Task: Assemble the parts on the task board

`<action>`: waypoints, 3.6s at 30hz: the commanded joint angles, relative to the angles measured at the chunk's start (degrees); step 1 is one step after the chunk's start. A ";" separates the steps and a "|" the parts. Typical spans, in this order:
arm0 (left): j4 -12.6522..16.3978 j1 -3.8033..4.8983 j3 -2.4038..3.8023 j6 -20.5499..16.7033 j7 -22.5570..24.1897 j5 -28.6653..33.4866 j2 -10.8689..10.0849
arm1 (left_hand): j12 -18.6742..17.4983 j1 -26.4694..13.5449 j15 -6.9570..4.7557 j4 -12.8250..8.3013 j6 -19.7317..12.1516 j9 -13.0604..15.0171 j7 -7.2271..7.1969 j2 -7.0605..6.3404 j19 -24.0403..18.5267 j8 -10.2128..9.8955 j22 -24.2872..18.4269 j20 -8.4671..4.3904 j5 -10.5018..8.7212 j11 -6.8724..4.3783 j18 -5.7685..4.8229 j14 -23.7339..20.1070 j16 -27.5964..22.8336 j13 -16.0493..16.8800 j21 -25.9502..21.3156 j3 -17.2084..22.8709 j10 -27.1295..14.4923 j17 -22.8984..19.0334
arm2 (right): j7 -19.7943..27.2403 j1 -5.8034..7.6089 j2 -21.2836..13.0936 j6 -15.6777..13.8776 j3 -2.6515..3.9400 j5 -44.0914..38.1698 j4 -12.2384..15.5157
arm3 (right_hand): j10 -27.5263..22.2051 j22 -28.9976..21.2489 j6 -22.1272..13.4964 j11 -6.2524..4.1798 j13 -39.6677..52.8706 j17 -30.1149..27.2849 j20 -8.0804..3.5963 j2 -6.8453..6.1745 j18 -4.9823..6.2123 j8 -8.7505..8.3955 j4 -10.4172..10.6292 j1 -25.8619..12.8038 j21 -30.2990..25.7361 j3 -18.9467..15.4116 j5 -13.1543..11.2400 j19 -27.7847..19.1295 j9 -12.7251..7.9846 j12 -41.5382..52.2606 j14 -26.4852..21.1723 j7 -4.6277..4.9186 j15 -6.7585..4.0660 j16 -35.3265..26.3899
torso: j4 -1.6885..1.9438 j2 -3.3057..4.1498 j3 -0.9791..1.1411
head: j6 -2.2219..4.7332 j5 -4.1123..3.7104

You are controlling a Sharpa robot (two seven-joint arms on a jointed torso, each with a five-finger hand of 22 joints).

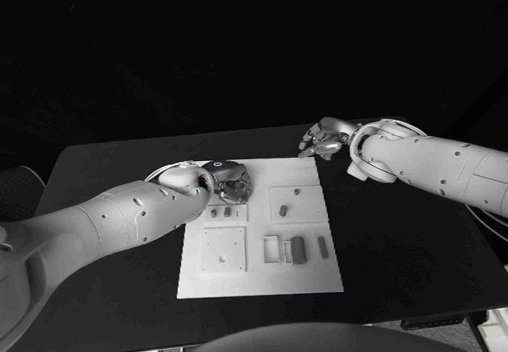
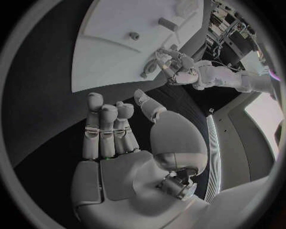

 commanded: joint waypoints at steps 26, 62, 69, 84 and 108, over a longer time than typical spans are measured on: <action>6.13 0.83 0.11 -1.71 0.35 3.20 -4.52 | 0.64 -0.16 -0.10 -0.77 4.56 0.54 1.78 0.91 -0.31 1.29 1.09 0.25 0.17 -0.61 8.66 0.16 0.07 0.64 0.40 0.49 0.20 0.37 | 0.47 -0.01 -0.38 0.68 0.01 -0.08 0.10 | -0.09 0.10 -0.35 0.19 0.11 0.16 -0.16 -0.10 0.82 -0.36 -0.15 -0.55 0.28 -0.28 0.05 -0.14 0.09 0.06 0.32 0.16 -0.13 -0.21 | 0.04 -0.03 0.00 | 0.29 0.21; 5.28 3.46 0.03 1.44 -0.82 3.18 -8.34 | 0.65 -0.99 -0.25 -1.56 4.88 0.54 1.64 1.06 -0.37 1.16 1.01 0.21 0.15 -0.76 8.55 0.17 0.00 0.69 0.53 0.92 0.17 0.44 | 0.44 -0.01 -0.52 0.71 0.01 -0.08 0.20 | -0.11 0.20 -0.35 0.19 0.23 0.39 -0.15 -0.13 0.82 -0.40 -0.12 -0.60 0.28 -0.27 0.05 -0.20 0.12 0.00 0.31 0.17 -0.12 -0.33 | -0.06 0.04 -0.06 | 0.32 0.69; 5.11 3.05 0.03 1.91 -0.66 3.30 -8.08 | 0.64 -1.07 -0.25 -1.63 4.89 0.53 1.64 1.10 -0.39 1.14 1.00 0.21 0.18 -0.76 8.53 0.17 -0.01 0.68 0.53 0.99 0.15 0.45 | 0.44 -0.01 -0.47 0.75 0.01 -0.08 0.15 | -0.12 0.22 -0.35 0.19 0.26 0.45 -0.15 -0.12 0.82 -0.41 -0.11 -0.60 0.28 -0.26 0.05 -0.22 0.12 -0.02 0.31 0.17 -0.12 -0.36 | -0.05 0.02 0.02 | 0.19 0.63; 5.59 3.01 0.03 4.77 -0.66 3.44 -8.57 | 0.62 -1.24 -0.25 -1.74 4.95 0.54 1.63 1.22 -0.42 1.11 0.99 0.22 0.19 -0.77 8.49 0.22 -0.01 0.65 0.55 1.11 0.11 0.54 | 0.44 -0.02 -0.46 0.81 0.01 -0.08 0.07 | -0.12 0.26 -0.36 0.20 0.31 0.54 -0.15 -0.12 0.82 -0.43 -0.10 -0.61 0.29 -0.25 0.05 -0.24 0.13 -0.04 0.32 0.17 -0.12 -0.41 | 0.01 0.03 0.00 | 0.04 0.56; 5.19 2.90 0.03 5.03 -0.55 3.44 -8.02 | 0.63 -1.46 -0.26 -1.92 4.95 0.55 1.63 1.31 -0.50 1.03 0.97 0.22 0.20 -0.77 8.43 0.23 -0.02 0.71 0.57 1.24 0.08 0.57 | 0.45 -0.02 -0.35 0.79 0.01 -0.08 0.01 | -0.11 0.33 -0.36 0.20 0.40 0.72 -0.15 -0.09 0.82 -0.45 -0.09 -0.61 0.29 -0.23 0.05 -0.26 0.16 -0.09 0.34 0.17 -0.12 -0.50 | -0.03 0.03 -0.02 | -0.02 0.61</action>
